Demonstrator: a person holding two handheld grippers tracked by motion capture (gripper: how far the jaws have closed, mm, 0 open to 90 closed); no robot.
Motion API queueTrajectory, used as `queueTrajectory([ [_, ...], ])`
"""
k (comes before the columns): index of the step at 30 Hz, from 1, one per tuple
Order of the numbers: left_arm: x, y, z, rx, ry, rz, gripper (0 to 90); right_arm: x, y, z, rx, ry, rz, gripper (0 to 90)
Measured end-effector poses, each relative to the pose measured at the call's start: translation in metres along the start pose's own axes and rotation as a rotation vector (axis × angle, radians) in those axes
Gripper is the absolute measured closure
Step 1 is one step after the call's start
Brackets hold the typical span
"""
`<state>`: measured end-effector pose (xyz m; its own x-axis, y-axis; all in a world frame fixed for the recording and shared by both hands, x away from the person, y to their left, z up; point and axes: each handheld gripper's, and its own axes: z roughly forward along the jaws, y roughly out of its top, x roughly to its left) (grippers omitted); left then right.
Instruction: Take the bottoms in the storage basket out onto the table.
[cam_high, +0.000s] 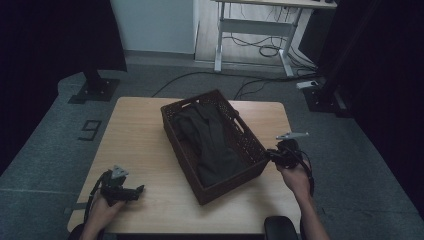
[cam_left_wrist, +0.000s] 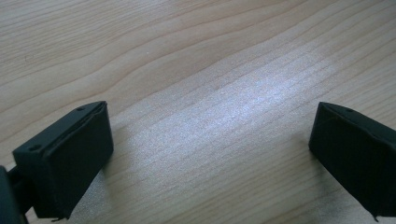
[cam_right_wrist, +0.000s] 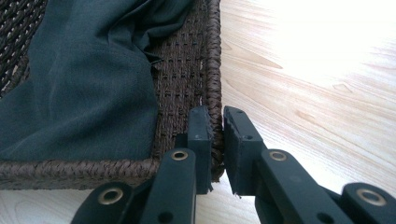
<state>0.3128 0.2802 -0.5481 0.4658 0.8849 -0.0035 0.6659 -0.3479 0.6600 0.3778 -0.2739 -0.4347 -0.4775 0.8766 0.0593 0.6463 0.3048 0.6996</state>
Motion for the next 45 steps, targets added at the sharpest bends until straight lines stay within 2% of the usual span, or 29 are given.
queueTrajectory([
  [21, 0.0, 0.0, 0.0, 0.0, 0.0, 0.0, 0.0, -0.017, -0.023, -0.022, -0.011, -0.029, 0.033, 80.3],
  [36, 0.0, 0.0, 0.0, 0.0, 0.0, 0.0, 0.0, -0.021, -0.045, -0.043, -0.014, -0.053, 0.056, 80.4],
  [45, 0.0, 0.0, 0.0, 0.0, 0.0, 0.0, 0.0, -0.029, -0.057, -0.054, -0.019, -0.054, 0.078, 80.3],
])
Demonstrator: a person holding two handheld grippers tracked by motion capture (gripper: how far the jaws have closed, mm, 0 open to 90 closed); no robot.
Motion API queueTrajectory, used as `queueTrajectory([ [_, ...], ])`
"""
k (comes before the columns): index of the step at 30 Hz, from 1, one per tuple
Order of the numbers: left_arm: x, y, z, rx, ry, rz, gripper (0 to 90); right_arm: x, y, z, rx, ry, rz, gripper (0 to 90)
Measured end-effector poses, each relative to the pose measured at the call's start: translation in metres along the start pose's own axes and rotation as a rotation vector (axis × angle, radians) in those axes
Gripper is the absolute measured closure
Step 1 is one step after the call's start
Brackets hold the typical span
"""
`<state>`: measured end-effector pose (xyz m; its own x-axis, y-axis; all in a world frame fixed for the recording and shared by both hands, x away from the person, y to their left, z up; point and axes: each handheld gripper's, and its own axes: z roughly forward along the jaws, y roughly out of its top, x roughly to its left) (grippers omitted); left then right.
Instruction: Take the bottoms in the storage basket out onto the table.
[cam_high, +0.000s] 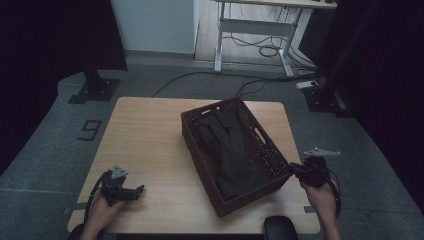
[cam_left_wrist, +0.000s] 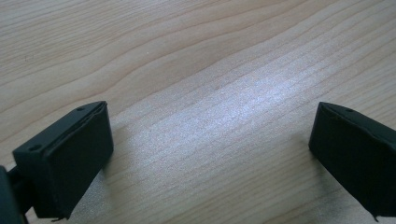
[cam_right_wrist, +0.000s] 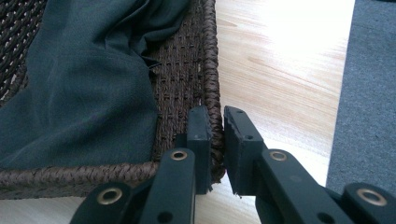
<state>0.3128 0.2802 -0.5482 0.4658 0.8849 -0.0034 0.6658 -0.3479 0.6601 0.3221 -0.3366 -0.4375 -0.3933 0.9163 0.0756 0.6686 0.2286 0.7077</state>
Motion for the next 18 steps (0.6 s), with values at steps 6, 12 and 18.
queueTrajectory([
  [6, 0.0, 0.0, 0.0, 0.0, 0.0, 0.0, 0.0, -0.004, -0.006, -0.006, -0.002, -0.008, 0.006, 80.3],
  [12, 0.0, 0.0, 0.0, 0.0, 0.002, -0.001, 0.0, -0.007, -0.011, -0.012, 0.001, -0.016, 0.008, 80.3],
  [18, 0.0, 0.0, 0.0, 0.0, 0.003, -0.003, 0.0, -0.011, -0.016, -0.018, 0.009, -0.026, 0.007, 80.3],
])
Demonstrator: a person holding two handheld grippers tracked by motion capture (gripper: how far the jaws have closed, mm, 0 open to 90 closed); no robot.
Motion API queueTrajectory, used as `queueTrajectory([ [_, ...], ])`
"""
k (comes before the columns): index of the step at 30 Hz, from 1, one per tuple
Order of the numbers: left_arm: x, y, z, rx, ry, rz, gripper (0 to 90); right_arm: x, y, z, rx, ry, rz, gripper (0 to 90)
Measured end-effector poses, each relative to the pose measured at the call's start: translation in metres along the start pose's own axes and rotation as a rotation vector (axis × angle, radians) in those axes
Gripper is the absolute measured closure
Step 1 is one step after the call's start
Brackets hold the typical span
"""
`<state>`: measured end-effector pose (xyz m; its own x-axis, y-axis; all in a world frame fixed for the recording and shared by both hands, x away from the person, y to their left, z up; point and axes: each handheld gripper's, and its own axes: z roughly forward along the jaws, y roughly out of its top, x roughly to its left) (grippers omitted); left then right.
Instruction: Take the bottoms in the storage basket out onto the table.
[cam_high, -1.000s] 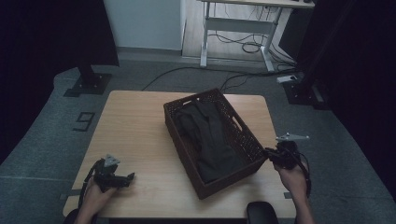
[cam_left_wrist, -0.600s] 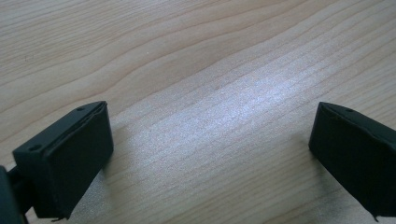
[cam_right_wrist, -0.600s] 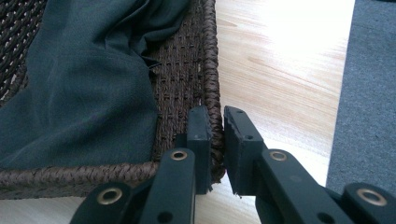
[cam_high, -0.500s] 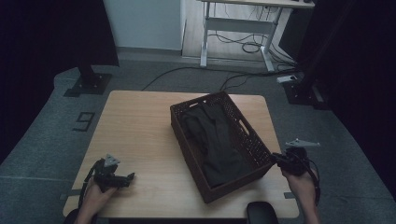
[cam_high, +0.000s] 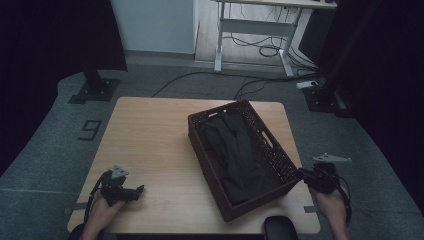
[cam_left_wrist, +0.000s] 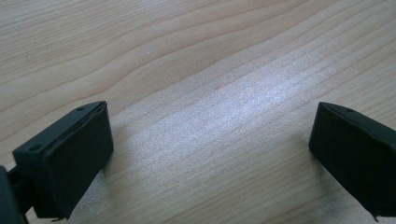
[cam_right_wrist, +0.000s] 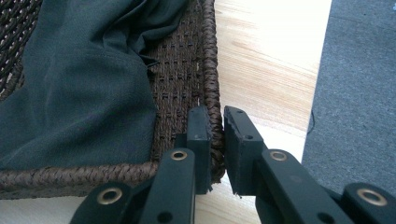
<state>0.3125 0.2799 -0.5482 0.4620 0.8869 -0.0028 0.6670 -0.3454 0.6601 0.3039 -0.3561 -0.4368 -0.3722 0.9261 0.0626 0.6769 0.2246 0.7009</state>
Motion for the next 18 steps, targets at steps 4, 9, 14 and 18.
queueTrajectory([
  [4, 0.0, 0.0, 0.0, 0.0, 0.0, 0.0, 0.0, -0.003, -0.004, -0.004, 0.002, -0.004, 0.004, 80.2],
  [9, 0.0, 0.0, 0.0, 0.0, 0.0, 0.0, 0.0, -0.006, -0.007, -0.008, 0.005, -0.01, 0.006, 79.9],
  [14, 0.0, 0.0, 0.0, 0.0, 0.0, 0.0, 0.0, -0.007, -0.01, -0.012, 0.014, -0.023, 0.005, 78.9],
  [18, 0.0, 0.0, 0.0, 0.0, 0.0, 0.0, 0.0, -0.003, -0.008, -0.013, 0.031, -0.086, -0.012, 64.1],
])
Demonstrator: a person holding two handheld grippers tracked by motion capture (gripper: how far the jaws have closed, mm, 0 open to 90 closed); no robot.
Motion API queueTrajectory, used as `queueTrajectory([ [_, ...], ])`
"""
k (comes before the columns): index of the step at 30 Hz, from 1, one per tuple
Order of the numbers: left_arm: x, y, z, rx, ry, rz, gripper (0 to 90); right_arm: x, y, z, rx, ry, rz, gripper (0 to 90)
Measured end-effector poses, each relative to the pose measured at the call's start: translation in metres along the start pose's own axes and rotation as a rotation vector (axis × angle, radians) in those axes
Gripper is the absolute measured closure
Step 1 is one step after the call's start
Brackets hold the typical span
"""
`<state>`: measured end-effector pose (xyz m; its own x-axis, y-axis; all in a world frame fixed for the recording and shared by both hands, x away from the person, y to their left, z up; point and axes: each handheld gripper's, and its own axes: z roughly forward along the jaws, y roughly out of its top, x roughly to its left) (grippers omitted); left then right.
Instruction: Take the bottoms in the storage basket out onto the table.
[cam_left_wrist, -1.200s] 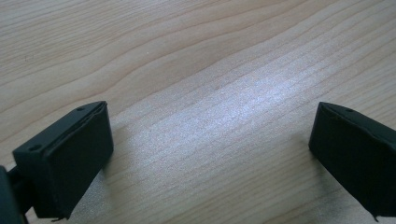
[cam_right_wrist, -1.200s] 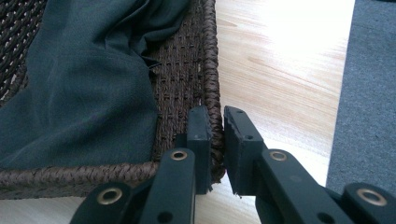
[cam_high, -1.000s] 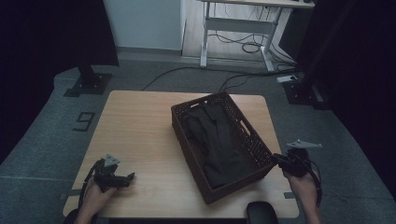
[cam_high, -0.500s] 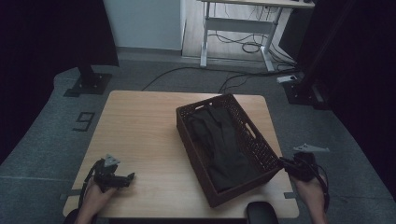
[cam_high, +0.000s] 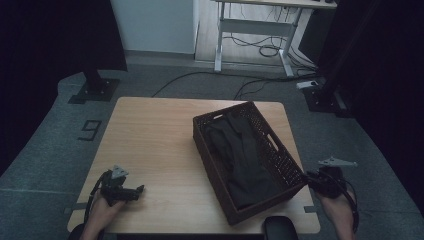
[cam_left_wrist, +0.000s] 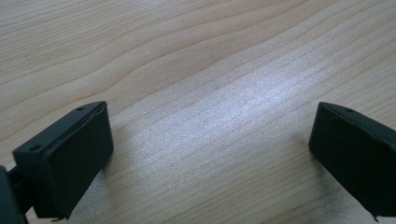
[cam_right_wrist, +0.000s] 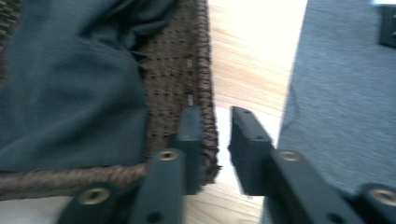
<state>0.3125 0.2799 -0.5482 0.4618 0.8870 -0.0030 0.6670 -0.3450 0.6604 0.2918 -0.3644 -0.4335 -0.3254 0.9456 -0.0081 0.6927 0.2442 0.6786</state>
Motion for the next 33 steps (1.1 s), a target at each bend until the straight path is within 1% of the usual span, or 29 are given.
queueTrajectory([
  [1, 0.0, 0.0, 0.0, 0.0, 0.0, 0.0, 0.0, 0.001, 0.001, 0.0, 0.01, -0.007, -0.002, 58.9],
  [2, 0.0, 0.0, 0.0, 0.0, 0.0, 0.0, 0.0, 0.002, 0.003, 0.0, 0.017, -0.011, -0.003, 56.7],
  [3, 0.0, 0.0, 0.0, 0.0, 0.0, 0.0, 0.0, 0.004, 0.004, -0.001, 0.015, -0.017, -0.014, 48.8],
  [5, 0.0, 0.0, 0.0, 0.0, 0.0, 0.0, 0.0, 0.008, 0.007, -0.002, -0.016, 0.008, -0.019, 43.3],
  [6, 0.0, 0.0, 0.0, 0.0, 0.0, 0.0, 0.0, 0.012, 0.008, -0.003, -0.03, 0.012, -0.034, 38.9],
  [7, 0.0, 0.0, 0.0, 0.0, 0.0, 0.0, 0.0, 0.012, 0.008, -0.003, -0.03, 0.012, -0.034, 38.9],
  [8, 0.0, 0.0, 0.0, 0.0, 0.0, 0.0, 0.0, 0.021, 0.011, -0.002, -0.047, 0.024, -0.066, 34.4],
  [10, 0.0, 0.0, 0.0, 0.0, 0.0, 0.0, 0.0, 0.029, 0.014, 0.001, -0.057, 0.056, -0.084, 27.2],
  [12, 0.0, 0.0, 0.0, 0.0, 0.0, 0.0, 0.0, 0.039, 0.016, 0.007, -0.056, 0.074, -0.096, 19.1],
  [13, 0.0, 0.0, 0.0, 0.0, 0.0, 0.0, 0.0, 0.039, 0.016, 0.007, -0.056, 0.074, -0.096, 19.1],
  [14, 0.0, 0.0, 0.0, 0.0, 0.0, 0.0, 0.0, 0.046, 0.016, 0.012, -0.053, 0.086, -0.092, 11.1],
  [15, 0.0, 0.0, 0.0, 0.0, 0.0, 0.0, 0.0, 0.049, 0.016, 0.014, -0.052, 0.095, -0.091, 10.5],
  [17, 0.0, 0.0, 0.0, 0.0, 0.0, 0.0, 0.0, 0.055, 0.014, 0.019, -0.037, 0.112, -0.103, 3.9],
  [19, 0.0, 0.0, 0.0, 0.0, 0.0, 0.0, 0.0, 0.059, 0.011, 0.024, -0.006, 0.11, -0.123, 2.5],
  [20, 0.0, 0.0, 0.0, 0.0, 0.0, 0.0, 0.0, 0.059, 0.008, 0.027, 0.016, 0.111, -0.134, 2.5],
  [21, 0.0, 0.0, 0.0, 0.0, 0.0, 0.0, 0.0, 0.058, 0.005, 0.029, 0.038, 0.102, -0.141, 3.3],
  [23, 0.0, 0.0, 0.0, 0.0, 0.0, 0.0, 0.0, 0.053, 0.001, 0.031, 0.018, 0.146, -0.085, 5.5],
  [24, 0.0, 0.0, 0.0, 0.0, 0.0, 0.0, 0.0, 0.051, -0.001, 0.031, 0.015, 0.157, -0.067, 6.8],
  [27, 0.0, 0.0, 0.0, 0.0, 0.0, 0.0, 0.0, 0.048, -0.003, 0.03, -0.002, 0.16, -0.066, 10.1],
  [33, 0.0, 0.0, 0.0, 0.0, 0.0, 0.0, 0.0, 0.043, -0.008, 0.025, 0.003, 0.154, -0.062, 12.0],
])
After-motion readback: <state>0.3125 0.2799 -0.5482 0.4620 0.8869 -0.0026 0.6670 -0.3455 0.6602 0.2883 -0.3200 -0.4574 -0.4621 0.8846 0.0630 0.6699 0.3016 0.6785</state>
